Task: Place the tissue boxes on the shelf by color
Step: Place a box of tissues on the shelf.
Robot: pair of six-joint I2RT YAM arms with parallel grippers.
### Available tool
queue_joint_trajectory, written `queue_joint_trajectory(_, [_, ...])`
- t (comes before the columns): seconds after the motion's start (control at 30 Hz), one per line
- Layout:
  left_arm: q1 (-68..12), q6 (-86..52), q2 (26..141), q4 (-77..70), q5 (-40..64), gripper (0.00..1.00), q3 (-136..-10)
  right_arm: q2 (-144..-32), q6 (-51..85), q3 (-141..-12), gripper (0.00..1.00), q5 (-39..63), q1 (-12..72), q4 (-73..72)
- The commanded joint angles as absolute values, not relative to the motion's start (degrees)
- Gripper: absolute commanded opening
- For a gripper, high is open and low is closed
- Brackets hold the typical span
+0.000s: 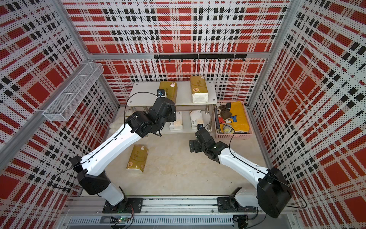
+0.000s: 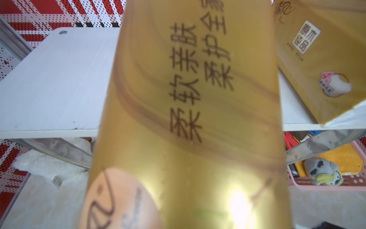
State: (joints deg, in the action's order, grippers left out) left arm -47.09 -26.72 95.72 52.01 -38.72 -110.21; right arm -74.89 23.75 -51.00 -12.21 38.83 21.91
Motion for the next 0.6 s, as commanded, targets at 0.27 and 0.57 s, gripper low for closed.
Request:
queue_joint_trajectory(0.27, [-42.9, -25.9, 100.6, 44.3, -34.6, 0.75, -114.6, -76.4, 25.1, -50.1, 1.0, -12.2, 40.4, 20.0])
queue_joint_trajectory(0.57, [-41.9, -25.6, 104.7, 43.3, -33.1, 0.8, -117.8, -78.0, 25.3, -50.6, 1.0, -12.2, 41.4, 19.8])
